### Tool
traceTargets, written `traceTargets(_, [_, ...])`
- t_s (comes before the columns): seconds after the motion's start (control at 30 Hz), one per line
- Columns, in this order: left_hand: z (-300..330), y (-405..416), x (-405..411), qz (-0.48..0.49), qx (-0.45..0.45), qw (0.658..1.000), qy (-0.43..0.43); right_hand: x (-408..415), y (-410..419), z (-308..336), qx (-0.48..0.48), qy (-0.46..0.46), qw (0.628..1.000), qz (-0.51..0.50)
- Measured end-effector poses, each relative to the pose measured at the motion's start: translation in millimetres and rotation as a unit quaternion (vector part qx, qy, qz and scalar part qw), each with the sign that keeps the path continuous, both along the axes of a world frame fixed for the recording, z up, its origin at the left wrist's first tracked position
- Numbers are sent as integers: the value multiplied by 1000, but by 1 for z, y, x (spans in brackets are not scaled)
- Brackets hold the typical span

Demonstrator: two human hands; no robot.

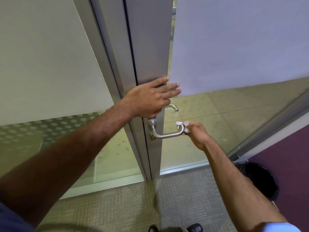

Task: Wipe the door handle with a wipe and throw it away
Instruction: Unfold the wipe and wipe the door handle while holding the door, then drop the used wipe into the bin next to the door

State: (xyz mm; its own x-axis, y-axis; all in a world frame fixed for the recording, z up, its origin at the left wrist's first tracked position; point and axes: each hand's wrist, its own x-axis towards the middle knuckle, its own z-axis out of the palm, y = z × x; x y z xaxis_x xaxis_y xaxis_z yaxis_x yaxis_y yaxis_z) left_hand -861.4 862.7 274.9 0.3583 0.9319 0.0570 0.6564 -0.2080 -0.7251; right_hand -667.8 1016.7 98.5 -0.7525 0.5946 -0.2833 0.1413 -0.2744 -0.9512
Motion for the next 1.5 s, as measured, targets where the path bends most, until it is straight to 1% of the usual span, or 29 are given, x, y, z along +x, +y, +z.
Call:
traceTargets(0.07, [0, 0, 0, -3, 3, 1000, 1, 3, -15, -7, -75, 41, 995, -46])
traceTargets(0.13, [0, 0, 0, -3, 7, 1000, 6, 3, -35, -17, -145, 66, 983, -96])
traceTargets(0.27, [0, 0, 0, -7, 7, 1000, 8, -9, -89, -28, -238, 119, 959, -100])
traceTargets(0.33, [1, -1, 1, -10, 11, 1000, 6, -12, -104, -29, -262, 131, 950, -108])
traceTargets(0.47, [-1, -3, 0, -16, 12, 1000, -3, 5, -103, -26, -268, 100, 952, -110])
traceTargets(0.53, [0, -3, -2, -18, 16, 1000, -13, 19, -98, -16, -266, 116, 951, -111])
traceTargets(0.6, [2, -3, -1, -25, 25, 998, -46, 30, -90, 2, -237, 126, 957, -115])
traceTargets(0.63, [1, -3, 2, -28, 33, 996, -79, 34, -87, 14, -211, 131, 962, -112])
traceTargets(0.7, [-5, -4, 12, -25, 55, 981, -182, 40, -83, 38, -155, 146, 972, -100])
traceTargets(0.77, [-15, -5, 31, -15, 78, 954, -288, 51, -78, 63, -114, 159, 975, -108])
traceTargets(0.83, [-23, -3, 55, -1, 93, 926, -367, 65, -71, 84, -82, 170, 973, -129])
traceTargets(0.93, [-21, 10, 89, 18, 98, 882, -461, 91, -54, 116, -4, 166, 971, -171])
traceTargets(1.0, [-9, 24, 111, 18, 104, 854, -510, 108, -43, 142, 32, 181, 965, -189])
traceTargets(1.1, [19, 50, 151, -11, 119, 827, -549, 143, -22, 182, 81, 220, 948, -214])
traceTargets(1.23, [48, 88, 198, -59, 113, 811, -570, 200, 15, 217, 165, 235, 935, -210])
traceTargets(1.37, [58, 139, 261, -85, 90, 802, -585, 271, 55, 236, 227, 206, 921, -242])
traceTargets(1.5, [49, 186, 323, -99, 65, 796, -594, 338, 95, 232, 237, 171, 917, -270])
